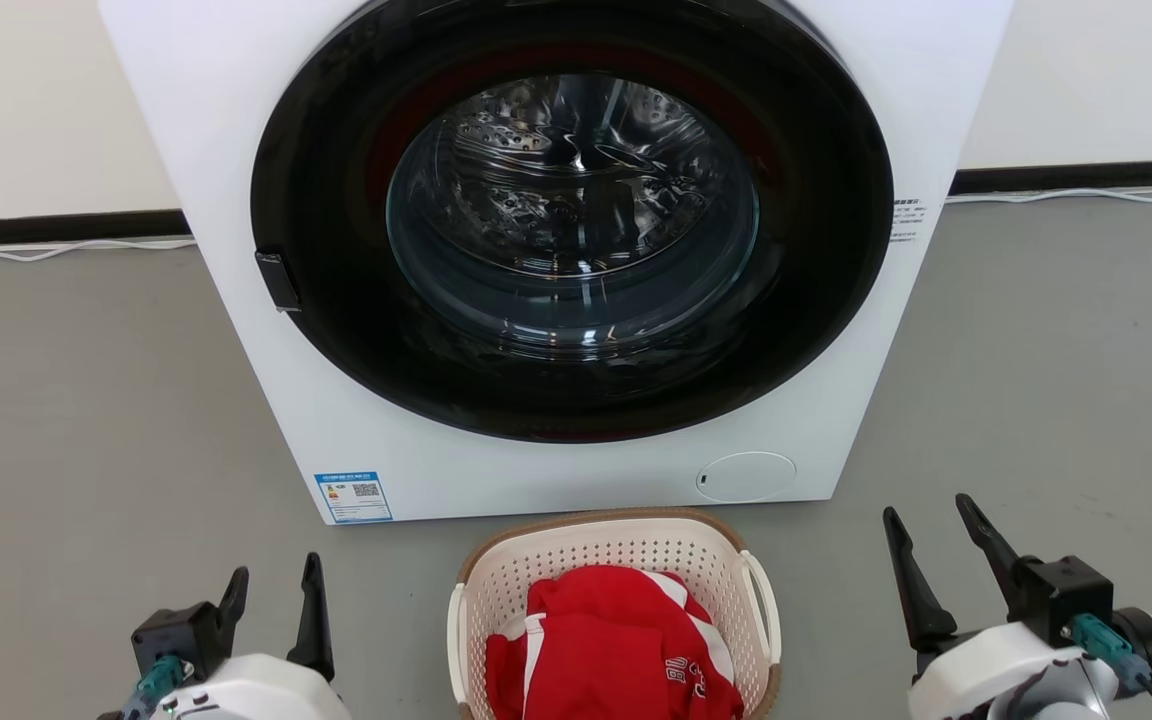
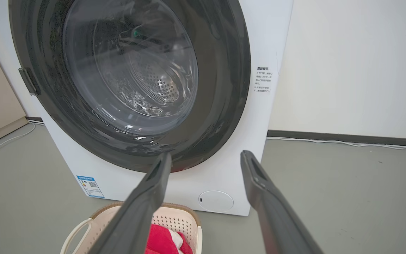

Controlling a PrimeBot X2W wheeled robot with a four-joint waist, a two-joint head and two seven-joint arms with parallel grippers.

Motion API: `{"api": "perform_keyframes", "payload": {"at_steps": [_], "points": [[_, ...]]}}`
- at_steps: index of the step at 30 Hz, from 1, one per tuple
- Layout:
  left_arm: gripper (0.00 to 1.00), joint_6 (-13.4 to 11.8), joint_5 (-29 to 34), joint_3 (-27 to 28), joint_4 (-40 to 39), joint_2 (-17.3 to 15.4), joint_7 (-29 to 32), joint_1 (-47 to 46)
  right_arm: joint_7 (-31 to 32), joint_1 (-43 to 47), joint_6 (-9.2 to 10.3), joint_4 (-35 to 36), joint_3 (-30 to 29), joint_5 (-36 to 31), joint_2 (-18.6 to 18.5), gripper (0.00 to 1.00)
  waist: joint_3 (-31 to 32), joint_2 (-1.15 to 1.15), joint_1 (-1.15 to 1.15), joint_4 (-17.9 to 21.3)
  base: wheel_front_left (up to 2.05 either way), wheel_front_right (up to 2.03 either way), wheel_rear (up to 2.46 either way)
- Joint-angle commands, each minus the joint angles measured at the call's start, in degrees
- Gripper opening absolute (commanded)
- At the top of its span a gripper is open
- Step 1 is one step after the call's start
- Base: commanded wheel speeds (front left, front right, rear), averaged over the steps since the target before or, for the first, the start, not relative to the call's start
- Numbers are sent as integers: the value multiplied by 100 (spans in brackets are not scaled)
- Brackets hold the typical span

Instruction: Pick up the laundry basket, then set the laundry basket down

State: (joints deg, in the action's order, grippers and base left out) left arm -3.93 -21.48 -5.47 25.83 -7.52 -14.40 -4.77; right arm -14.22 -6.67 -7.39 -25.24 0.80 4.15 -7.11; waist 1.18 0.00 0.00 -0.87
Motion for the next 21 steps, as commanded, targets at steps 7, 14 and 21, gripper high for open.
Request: {"api": "perform_keyframes", "payload": {"at_steps": [7,14,21], "points": [[100,164,116,297,-126,-9,-60,-21,-78,40,-10,237,34,-107,42,100,42,0,0,69,0,0,0],[100,238,198,403,-45,63,-60,-22,-78,57,-10,229,30,-145,76,100,86,0,0,187,0,0,0],[100,286,270,506,3,106,-60,-27,-78,85,-10,228,31,-152,90,100,108,0,0,264,0,0,0]]}}
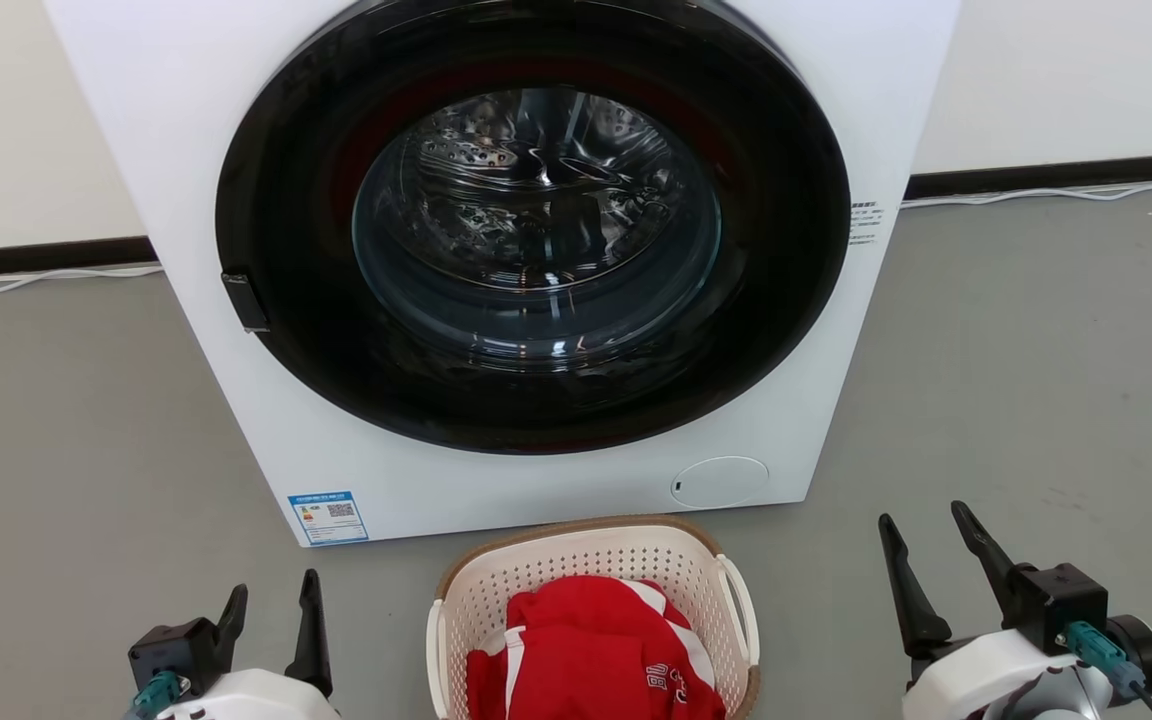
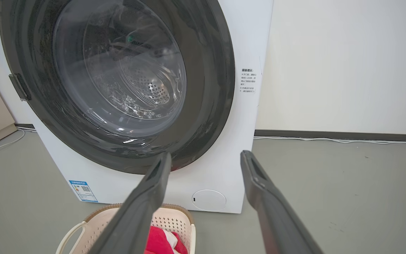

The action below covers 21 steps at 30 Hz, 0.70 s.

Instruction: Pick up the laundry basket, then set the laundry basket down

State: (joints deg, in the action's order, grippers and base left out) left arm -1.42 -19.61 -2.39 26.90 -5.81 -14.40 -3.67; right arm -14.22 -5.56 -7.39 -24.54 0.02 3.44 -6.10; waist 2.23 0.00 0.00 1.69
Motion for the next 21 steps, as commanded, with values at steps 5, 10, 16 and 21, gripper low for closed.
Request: {"api": "perform_keyframes", "payload": {"at_steps": [5,10,16,21], "points": [[0,47,60,14,155,26,14,17,10,82,0,-70,-1,17,23,0,8,0,0,23,0,0,0],[0,72,-163,77,213,59,115,18,121,85,0,-155,-68,282,48,0,3,0,5,17,0,0,0],[0,112,-524,107,124,70,207,23,214,101,-1,-76,-83,724,62,0,-6,0,2,7,0,0,0],[0,146,-821,129,53,80,278,17,278,105,-1,-11,-90,1084,73,0,-22,0,0,0,0,0,0]]}}
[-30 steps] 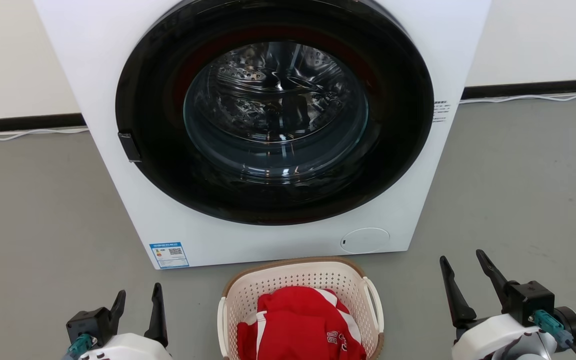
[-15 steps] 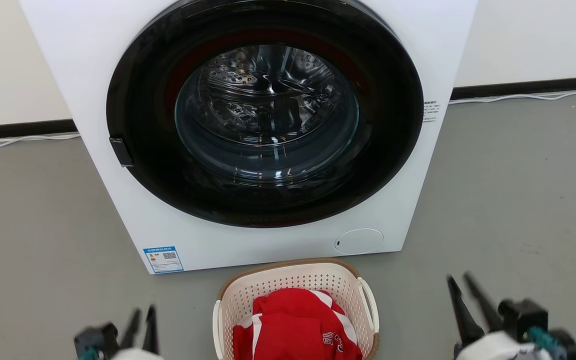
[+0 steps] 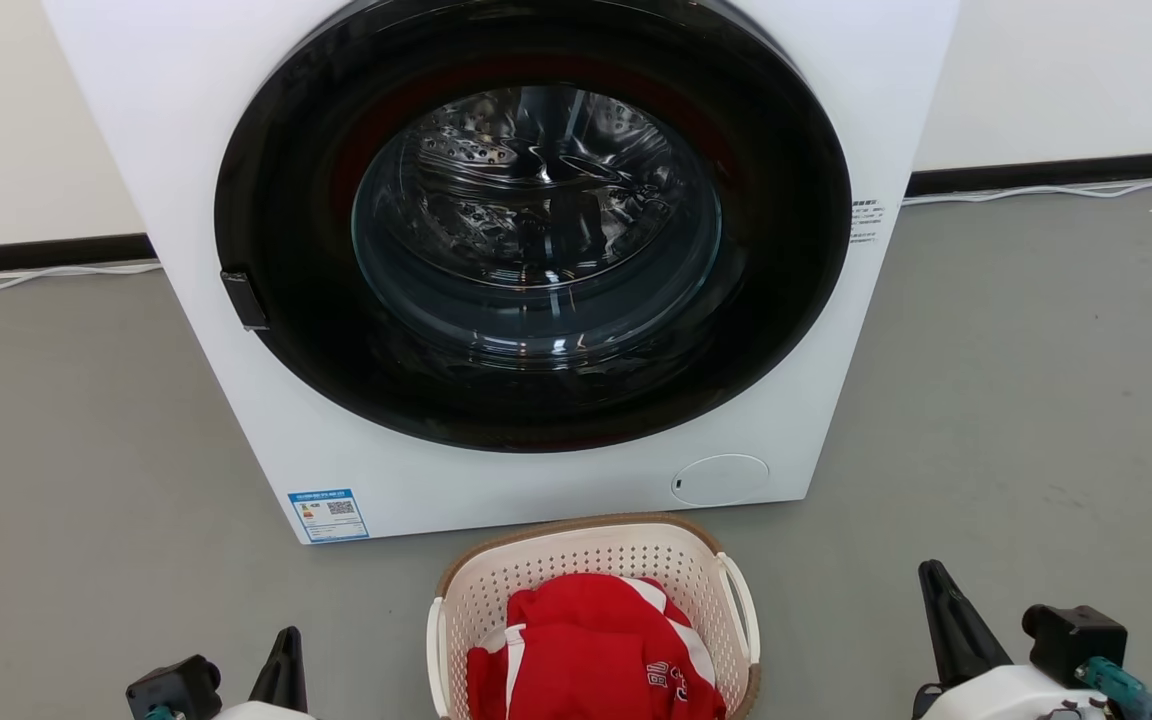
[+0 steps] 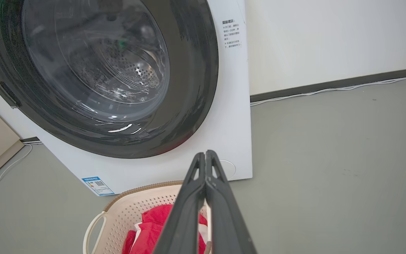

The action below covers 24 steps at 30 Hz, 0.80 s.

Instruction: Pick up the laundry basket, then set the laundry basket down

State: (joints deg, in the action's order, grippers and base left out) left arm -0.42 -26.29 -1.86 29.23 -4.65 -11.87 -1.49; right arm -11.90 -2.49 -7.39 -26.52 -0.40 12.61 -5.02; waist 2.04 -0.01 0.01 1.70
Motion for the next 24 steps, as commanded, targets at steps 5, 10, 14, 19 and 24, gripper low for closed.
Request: {"api": "perform_keyframes", "payload": {"at_steps": [5,10,14,19,24], "points": [[0,80,-447,106,-246,-26,103,-210,120,-203,-2,244,-65,525,-24,0,-13,1,-1,-10,0,0,0],[0,107,-680,132,-296,-18,167,-218,182,-207,-2,285,-83,807,-15,0,-21,1,-1,-16,0,0,0],[0,134,-913,159,-345,-10,231,-227,246,-213,-2,324,-103,1089,-6,0,-28,1,-1,-22,0,0,0],[0,168,-1207,193,-406,-1,314,-239,327,-220,-3,372,-128,1444,5,0,-38,1,-1,-30,0,0,0],[0,202,-1500,228,-467,9,396,-252,409,-228,-3,420,-154,1799,16,0,-48,1,-1,-37,0,0,0]]}}
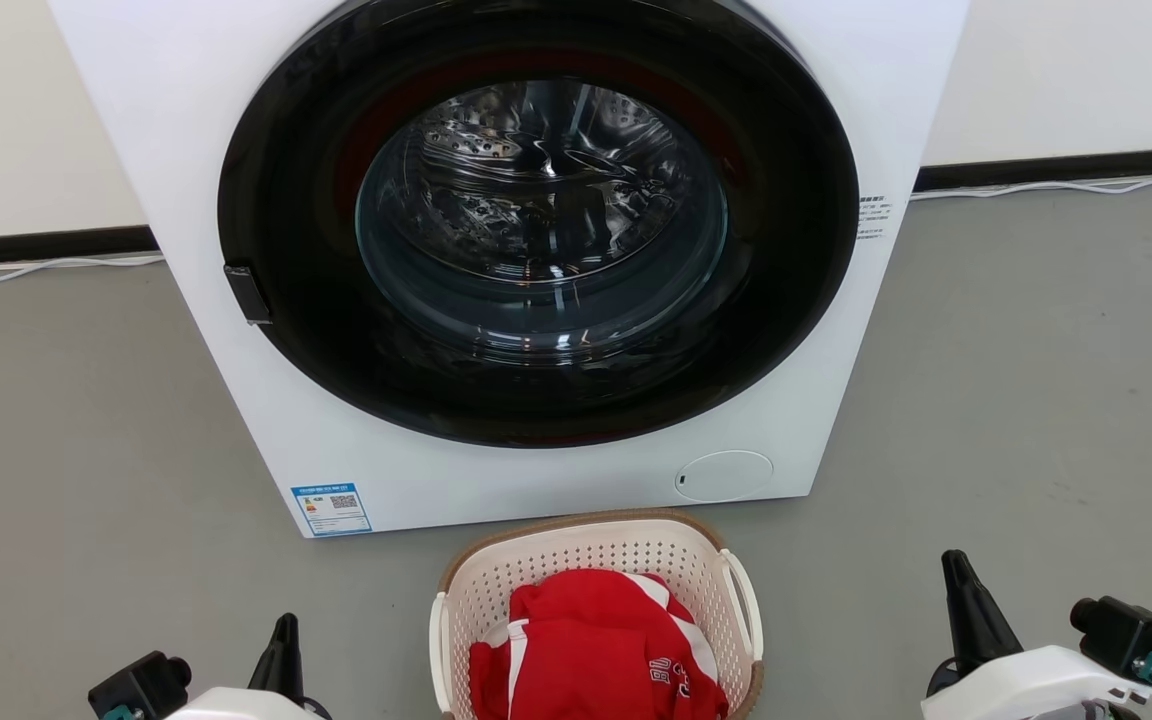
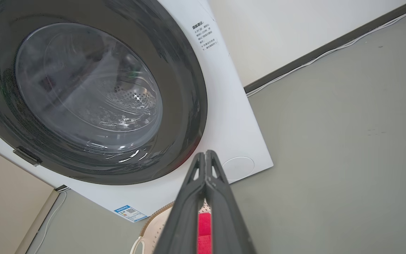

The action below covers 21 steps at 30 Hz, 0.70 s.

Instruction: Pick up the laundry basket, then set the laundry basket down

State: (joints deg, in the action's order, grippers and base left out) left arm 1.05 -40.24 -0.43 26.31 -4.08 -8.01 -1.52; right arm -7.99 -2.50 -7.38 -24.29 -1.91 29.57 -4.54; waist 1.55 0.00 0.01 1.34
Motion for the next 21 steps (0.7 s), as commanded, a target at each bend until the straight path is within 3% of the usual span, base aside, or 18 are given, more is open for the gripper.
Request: {"api": "perform_keyframes", "payload": {"at_steps": [1,21], "points": [[0,61,-163,92,-187,-46,27,-251,35,-228,-4,207,-9,173,-29,0,-2,0,-1,-2,0,0,0],[0,197,-1333,233,-428,-7,359,-301,364,-261,-6,398,-115,1589,17,0,-42,0,-1,-33,0,0,0]]}}
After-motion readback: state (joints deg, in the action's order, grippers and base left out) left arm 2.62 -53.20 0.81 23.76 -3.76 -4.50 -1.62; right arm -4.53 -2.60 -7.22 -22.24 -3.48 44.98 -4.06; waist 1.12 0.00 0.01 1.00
